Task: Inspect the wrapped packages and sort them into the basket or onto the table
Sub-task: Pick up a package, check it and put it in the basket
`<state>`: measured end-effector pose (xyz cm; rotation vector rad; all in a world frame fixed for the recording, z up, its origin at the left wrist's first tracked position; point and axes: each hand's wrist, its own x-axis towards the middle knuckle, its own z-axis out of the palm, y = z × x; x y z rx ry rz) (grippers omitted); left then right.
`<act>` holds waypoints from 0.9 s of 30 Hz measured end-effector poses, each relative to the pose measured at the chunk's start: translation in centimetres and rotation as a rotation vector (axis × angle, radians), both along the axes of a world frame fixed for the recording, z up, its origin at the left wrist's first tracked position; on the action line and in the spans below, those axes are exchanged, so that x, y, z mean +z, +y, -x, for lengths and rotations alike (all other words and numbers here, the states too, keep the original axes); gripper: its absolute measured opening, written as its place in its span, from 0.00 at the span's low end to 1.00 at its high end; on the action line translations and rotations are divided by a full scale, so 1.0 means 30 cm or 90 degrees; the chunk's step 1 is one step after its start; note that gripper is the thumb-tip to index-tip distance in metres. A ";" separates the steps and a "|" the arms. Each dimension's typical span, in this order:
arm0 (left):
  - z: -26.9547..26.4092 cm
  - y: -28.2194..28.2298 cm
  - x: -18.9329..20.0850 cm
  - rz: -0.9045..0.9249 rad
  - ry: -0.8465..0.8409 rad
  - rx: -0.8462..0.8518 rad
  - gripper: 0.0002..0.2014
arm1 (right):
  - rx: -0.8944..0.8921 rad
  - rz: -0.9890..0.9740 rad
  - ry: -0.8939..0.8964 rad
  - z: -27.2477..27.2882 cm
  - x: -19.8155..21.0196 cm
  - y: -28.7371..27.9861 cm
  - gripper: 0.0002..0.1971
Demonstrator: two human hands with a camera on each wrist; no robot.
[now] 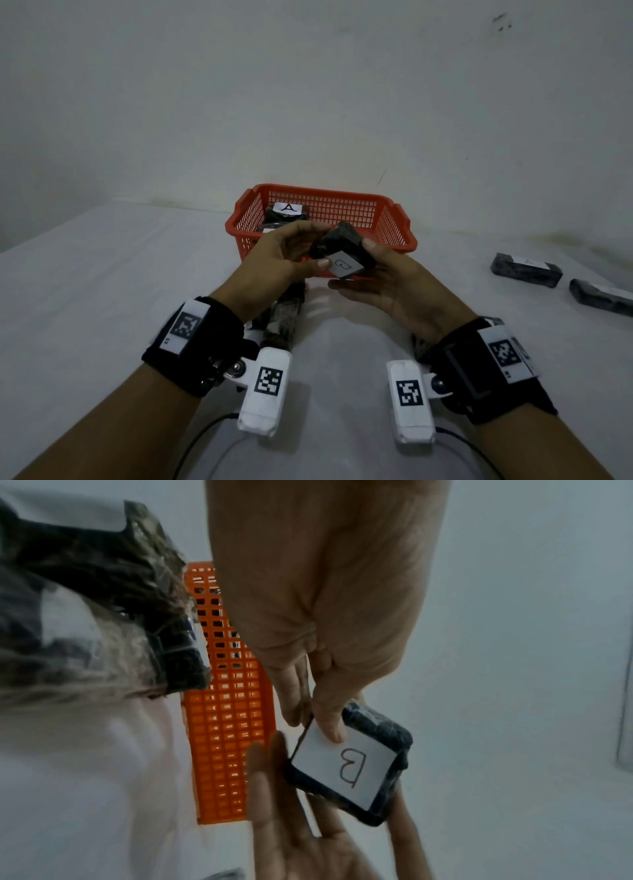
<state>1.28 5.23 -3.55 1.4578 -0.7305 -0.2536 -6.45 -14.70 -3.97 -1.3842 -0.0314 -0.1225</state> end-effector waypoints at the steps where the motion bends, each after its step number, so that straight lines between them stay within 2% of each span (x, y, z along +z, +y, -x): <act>1: -0.001 -0.001 -0.002 -0.009 -0.014 0.003 0.22 | -0.001 -0.003 -0.012 0.001 0.002 0.001 0.25; 4: 0.002 -0.005 -0.003 -0.034 -0.006 -0.050 0.24 | -0.044 0.065 -0.063 -0.010 -0.003 -0.007 0.23; 6: 0.009 -0.013 0.000 -0.042 0.016 -0.071 0.22 | -0.064 0.109 -0.086 -0.015 -0.015 -0.016 0.23; 11: 0.009 -0.021 -0.005 -0.036 -0.026 0.038 0.14 | -0.034 0.129 -0.077 -0.014 -0.024 -0.010 0.23; 14: 0.006 -0.016 -0.004 -0.014 0.004 0.026 0.15 | -0.040 0.117 -0.084 -0.018 -0.026 -0.009 0.21; 17: 0.005 -0.014 -0.002 -0.014 0.033 -0.010 0.20 | -0.065 0.128 -0.105 -0.012 -0.027 -0.016 0.19; 22: 0.010 -0.011 0.005 -0.027 -0.003 0.028 0.13 | -0.046 0.146 -0.108 -0.011 -0.026 -0.024 0.22; 24: 0.010 -0.007 0.008 -0.018 0.001 0.020 0.16 | -0.037 0.115 -0.103 -0.013 -0.026 -0.022 0.23; 27: 0.009 -0.003 0.009 -0.016 0.028 -0.008 0.26 | -0.040 0.110 -0.107 -0.006 -0.018 -0.022 0.21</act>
